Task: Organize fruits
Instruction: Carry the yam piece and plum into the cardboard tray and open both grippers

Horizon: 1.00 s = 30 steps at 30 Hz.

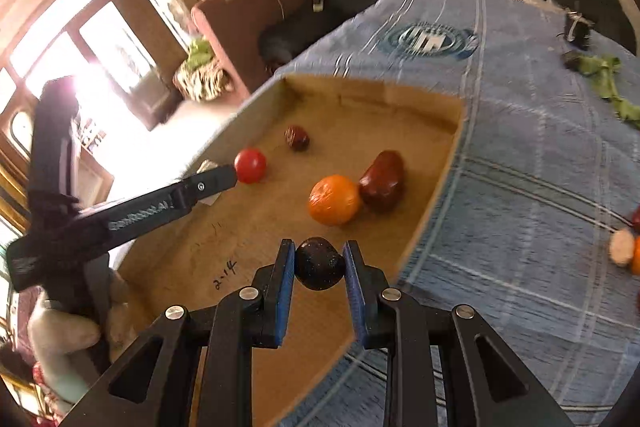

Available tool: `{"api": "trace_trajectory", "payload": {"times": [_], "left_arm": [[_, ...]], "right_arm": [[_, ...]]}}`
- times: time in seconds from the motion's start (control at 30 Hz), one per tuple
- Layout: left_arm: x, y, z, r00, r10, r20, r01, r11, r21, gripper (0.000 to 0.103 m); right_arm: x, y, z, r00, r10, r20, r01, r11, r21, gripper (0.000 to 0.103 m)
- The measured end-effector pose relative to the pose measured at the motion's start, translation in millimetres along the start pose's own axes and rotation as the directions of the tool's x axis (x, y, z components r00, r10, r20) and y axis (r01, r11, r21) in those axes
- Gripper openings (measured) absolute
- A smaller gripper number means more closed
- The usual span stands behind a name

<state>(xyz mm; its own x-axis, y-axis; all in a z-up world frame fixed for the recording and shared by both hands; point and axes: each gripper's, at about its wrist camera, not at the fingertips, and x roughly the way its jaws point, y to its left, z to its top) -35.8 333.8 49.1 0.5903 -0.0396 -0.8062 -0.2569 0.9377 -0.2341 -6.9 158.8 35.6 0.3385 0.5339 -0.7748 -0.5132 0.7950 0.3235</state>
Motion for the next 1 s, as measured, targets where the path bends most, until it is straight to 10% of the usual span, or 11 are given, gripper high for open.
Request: {"api": "trace_trajectory", "payload": {"times": [0.47, 0.7, 1.0], "left_arm": [[-2.6, -0.5, 0.2, 1.0, 0.016, 0.004, -0.016, 1.0, -0.015, 0.051], [-45.5, 5.1, -3.2, 0.993, -0.031, 0.114, 0.041, 0.995, -0.089, 0.074], [-81.3, -23.3, -11.5, 0.973, -0.147, 0.176, 0.161, 0.985, -0.064, 0.075]], "right_arm": [[21.6, 24.1, -1.5, 0.995, -0.095, 0.009, 0.096, 0.988, -0.119, 0.03], [-29.4, 2.7, 0.6, 0.99, -0.038, 0.133, 0.042, 0.999, -0.031, 0.058], [-109.5, -74.8, -24.1, 0.957, -0.116, 0.266, 0.069, 0.981, 0.179, 0.072]]}}
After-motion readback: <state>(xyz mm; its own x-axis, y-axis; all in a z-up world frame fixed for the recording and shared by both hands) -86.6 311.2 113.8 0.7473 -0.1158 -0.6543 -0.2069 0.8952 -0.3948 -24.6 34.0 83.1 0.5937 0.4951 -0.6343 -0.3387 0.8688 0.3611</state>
